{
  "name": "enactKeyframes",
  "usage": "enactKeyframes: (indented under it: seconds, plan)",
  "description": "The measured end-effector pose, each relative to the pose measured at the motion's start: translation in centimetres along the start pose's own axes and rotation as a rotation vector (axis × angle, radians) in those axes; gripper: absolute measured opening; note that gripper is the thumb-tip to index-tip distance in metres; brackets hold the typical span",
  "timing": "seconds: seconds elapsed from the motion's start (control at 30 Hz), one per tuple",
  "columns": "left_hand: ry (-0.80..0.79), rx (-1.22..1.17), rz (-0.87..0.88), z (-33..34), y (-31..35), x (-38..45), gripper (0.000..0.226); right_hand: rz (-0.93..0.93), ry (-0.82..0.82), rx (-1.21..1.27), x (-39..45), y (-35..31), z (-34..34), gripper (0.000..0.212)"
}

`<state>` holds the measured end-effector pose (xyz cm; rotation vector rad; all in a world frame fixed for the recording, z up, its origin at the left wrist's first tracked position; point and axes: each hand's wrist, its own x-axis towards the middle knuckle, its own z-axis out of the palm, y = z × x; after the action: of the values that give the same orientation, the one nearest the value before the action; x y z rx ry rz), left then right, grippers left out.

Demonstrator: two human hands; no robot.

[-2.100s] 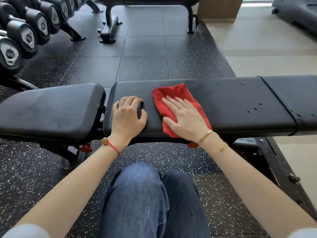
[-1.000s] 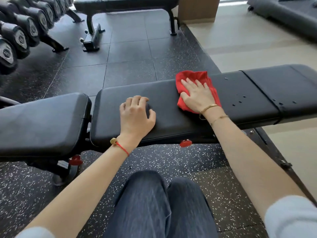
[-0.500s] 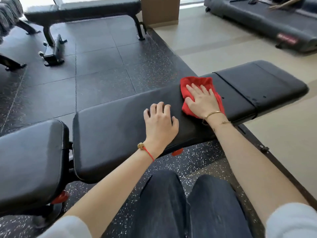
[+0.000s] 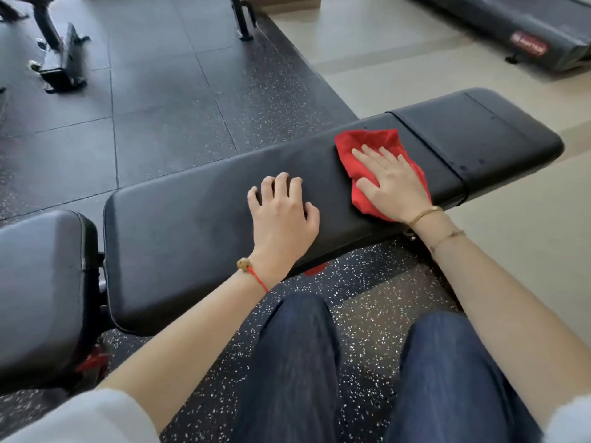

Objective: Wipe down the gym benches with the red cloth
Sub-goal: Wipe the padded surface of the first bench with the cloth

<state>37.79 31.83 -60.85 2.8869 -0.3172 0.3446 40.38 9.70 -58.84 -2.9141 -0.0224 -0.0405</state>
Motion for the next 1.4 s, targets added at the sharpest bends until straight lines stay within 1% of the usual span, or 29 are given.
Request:
enactKeyframes:
  seconds: [0.1, 0.17, 0.23, 0.33, 0.43, 0.5, 0.57, 0.67, 0.73, 0.8, 0.9, 1.0, 1.07, 1.13, 1.27, 1.4]
  plan:
    - [0.017, -0.006, -0.011, 0.0, 0.2, 0.2, 0.047, 0.095, -0.045, -0.026, 4.9, 1.2, -0.5, 0.057]
    - [0.033, -0.011, -0.015, 0.0, 0.3, 0.2, 0.046, 0.072, -0.067, -0.033, 7.0, 0.6, -0.4, 0.057]
    - [0.045, -0.028, -0.021, 0.0, 0.3, 0.2, 0.044, -0.022, -0.088, -0.024, 7.4, -0.9, 0.0, 0.058]
    - [0.073, -0.051, -0.019, -0.1, 0.3, 0.1, 0.042, -0.246, -0.098, 0.005, 5.1, -2.3, 0.6, 0.059]
    - [0.098, -0.087, -0.027, -0.2, 0.4, 0.1, 0.041, -0.415, -0.081, 0.019, 1.5, -1.0, 0.5, 0.061]
    - [0.098, -0.108, -0.043, -0.4, 0.5, 0.1, 0.041, -0.453, -0.051, 0.023, -0.1, 1.2, 0.2, 0.062]
    - [0.089, -0.123, -0.049, -0.6, 0.7, 0.0, 0.041, -0.429, -0.039, 0.033, -0.1, 4.1, -0.5, 0.060]
    - [0.055, -0.137, -0.059, -0.8, 0.8, 0.0, 0.038, -0.299, -0.064, 0.023, 3.4, 7.0, -1.3, 0.058]
    - [0.042, -0.160, -0.067, -0.9, 0.9, 0.0, 0.038, -0.200, -0.077, 0.002, 6.7, 7.1, -1.6, 0.058]
    - [0.029, -0.203, -0.102, -1.0, 1.3, 0.1, 0.038, -0.164, -0.089, -0.009, 9.1, 6.0, -1.4, 0.058]
    - [0.035, -0.178, -0.187, -0.6, 3.0, 0.4, 0.041, -0.235, -0.132, -0.008, 9.5, 4.0, -1.0, 0.059]
    - [0.067, -0.121, -0.308, 0.4, 5.4, 0.7, 0.043, -0.425, -0.150, -0.020, 6.4, 3.2, -0.8, 0.059]
    - [0.090, -0.095, -0.383, 1.0, 6.8, 0.8, 0.045, -0.548, -0.142, -0.004, 3.7, 3.7, -0.9, 0.060]
    - [0.105, -0.062, -0.409, 1.5, 7.6, 0.8, 0.047, -0.599, -0.122, 0.009, 1.6, 5.5, -1.3, 0.061]
    - [0.121, -0.024, -0.406, 1.8, 8.1, 0.7, 0.046, -0.567, -0.056, 0.005, 0.2, 10.1, -2.0, 0.060]
    - [0.155, -0.003, -0.403, 1.8, 8.3, 0.6, 0.044, -0.457, -0.105, 0.026, 4.1, 11.1, -2.2, 0.059]
